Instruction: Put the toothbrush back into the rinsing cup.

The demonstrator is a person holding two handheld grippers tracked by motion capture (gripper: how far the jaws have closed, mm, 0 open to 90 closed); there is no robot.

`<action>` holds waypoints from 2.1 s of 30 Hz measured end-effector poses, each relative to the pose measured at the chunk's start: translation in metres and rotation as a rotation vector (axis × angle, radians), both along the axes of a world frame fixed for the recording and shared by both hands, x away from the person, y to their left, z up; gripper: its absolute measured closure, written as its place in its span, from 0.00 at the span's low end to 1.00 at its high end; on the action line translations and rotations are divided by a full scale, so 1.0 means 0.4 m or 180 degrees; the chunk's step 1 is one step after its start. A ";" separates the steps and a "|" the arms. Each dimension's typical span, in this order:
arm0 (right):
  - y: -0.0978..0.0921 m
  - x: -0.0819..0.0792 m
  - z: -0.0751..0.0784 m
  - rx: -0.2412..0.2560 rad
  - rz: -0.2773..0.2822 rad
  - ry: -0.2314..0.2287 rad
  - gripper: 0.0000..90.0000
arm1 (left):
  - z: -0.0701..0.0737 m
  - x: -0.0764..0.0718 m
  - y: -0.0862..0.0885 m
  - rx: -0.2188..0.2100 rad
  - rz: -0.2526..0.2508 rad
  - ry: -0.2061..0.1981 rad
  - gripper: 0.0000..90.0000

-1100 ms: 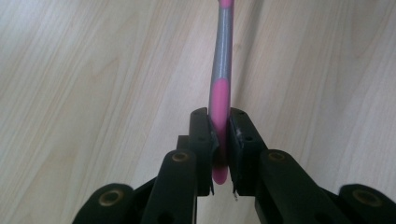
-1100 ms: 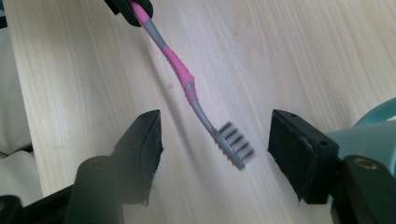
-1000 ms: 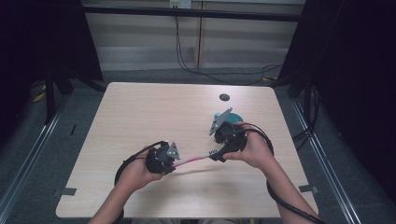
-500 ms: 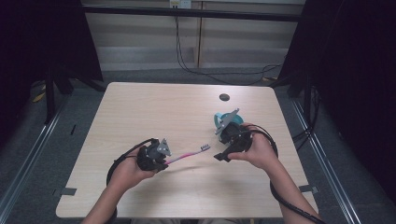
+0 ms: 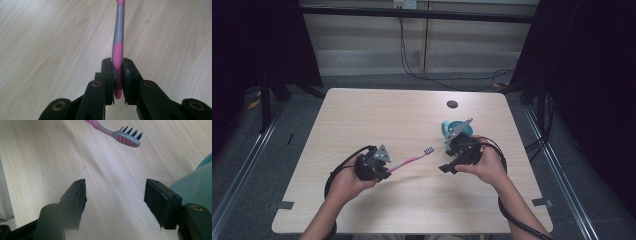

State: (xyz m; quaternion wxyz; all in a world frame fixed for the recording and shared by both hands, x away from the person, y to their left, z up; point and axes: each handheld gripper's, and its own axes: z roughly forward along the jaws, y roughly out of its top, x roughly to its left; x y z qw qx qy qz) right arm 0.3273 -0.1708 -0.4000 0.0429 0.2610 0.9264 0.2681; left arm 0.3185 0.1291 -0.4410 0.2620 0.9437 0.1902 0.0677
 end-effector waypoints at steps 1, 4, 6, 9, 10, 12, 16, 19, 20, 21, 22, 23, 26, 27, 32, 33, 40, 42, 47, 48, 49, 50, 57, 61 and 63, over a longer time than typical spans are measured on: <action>-0.001 -0.001 -0.003 0.0029 -0.0026 0.0000 0.38 | 0.000 0.000 0.000 -0.0009 0.0000 0.0001 0.91; -0.001 -0.002 -0.012 0.0106 -0.0070 0.0017 0.39 | 0.001 0.000 -0.003 -0.0022 0.0012 -0.0006 0.91; 0.001 -0.003 -0.018 0.0153 -0.0096 0.0031 0.40 | 0.002 0.000 -0.005 -0.0044 0.0002 -0.0009 0.91; 0.002 -0.003 -0.023 0.0232 -0.0123 0.0035 0.40 | 0.003 0.000 -0.009 -0.0083 0.0022 0.0004 0.91; 0.003 -0.004 -0.024 0.0254 -0.0155 0.0033 0.40 | 0.003 0.000 -0.010 -0.0091 0.0027 0.0000 0.91; 0.005 -0.005 -0.026 0.0283 -0.0184 0.0048 0.41 | 0.003 0.000 -0.013 -0.0125 0.0065 0.0015 0.91; 0.005 -0.005 -0.031 0.0385 -0.0235 0.0047 0.42 | 0.004 0.003 -0.017 -0.0206 0.0090 0.0033 0.91; 0.002 -0.003 -0.034 0.0480 -0.0244 0.0045 0.42 | 0.002 0.005 -0.016 -0.0274 0.0121 0.0066 0.90; 0.001 -0.003 -0.035 0.0484 -0.0254 0.0049 0.42 | 0.002 0.005 -0.016 -0.0297 0.0146 0.0068 0.91; 0.002 -0.003 -0.035 0.0479 -0.0270 0.0057 0.42 | 0.001 0.005 -0.017 -0.0336 0.0174 0.0071 0.91; 0.001 -0.004 -0.035 0.0489 -0.0290 0.0061 0.42 | 0.002 0.007 -0.015 -0.0324 0.0146 0.0083 0.91; 0.002 -0.003 -0.036 0.0525 -0.0297 0.0051 0.43 | 0.002 0.006 -0.016 -0.0374 0.0174 0.0090 0.91; 0.004 -0.002 -0.034 0.0623 -0.0329 0.0032 0.44 | 0.003 0.006 -0.018 -0.0411 0.0189 0.0130 0.91; 0.005 -0.002 -0.034 0.0654 -0.0329 0.0041 0.44 | 0.003 0.007 -0.019 -0.0417 0.0191 0.0128 0.91; 0.017 -0.002 -0.036 0.0739 -0.0383 0.0095 0.47 | 0.005 0.007 -0.023 -0.0465 0.0198 0.0162 0.90; 0.019 -0.001 -0.039 0.0769 -0.0419 0.0111 0.48 | 0.005 0.005 -0.025 -0.0505 0.0235 0.0161 0.90; 0.029 0.003 -0.048 0.0944 -0.0516 0.0156 0.51 | 0.008 0.002 -0.038 -0.0536 0.0224 0.0123 0.90; 0.032 0.005 -0.050 0.0989 -0.0518 0.0175 0.51 | 0.010 0.002 -0.042 -0.0547 0.0190 0.0117 0.90; 0.040 0.008 -0.051 0.1059 -0.0541 0.0193 0.52 | 0.010 -0.002 -0.054 -0.0562 0.0186 0.0113 0.90; 0.041 0.008 -0.051 0.1079 -0.0557 0.0185 0.52 | 0.009 -0.002 -0.057 -0.0559 0.0184 0.0103 0.90; 0.041 0.009 -0.048 0.1090 -0.0561 0.0180 0.52 | 0.008 -0.002 -0.058 -0.0562 0.0171 0.0098 0.90; 0.042 0.010 -0.047 0.1111 -0.0559 0.0185 0.52 | 0.007 -0.003 -0.061 -0.0600 0.0192 0.0108 0.90; 0.045 0.014 -0.038 0.1207 -0.0598 0.0178 0.53 | 0.001 -0.008 -0.075 -0.0619 0.0220 0.0098 0.90; 0.045 0.017 -0.032 0.1270 -0.0676 0.0179 0.55 | -0.006 -0.013 -0.089 -0.0576 0.0211 0.0114 0.90; 0.047 0.015 -0.030 0.1288 -0.0723 0.0151 0.57 | -0.010 -0.015 -0.095 -0.0567 0.0225 0.0126 0.90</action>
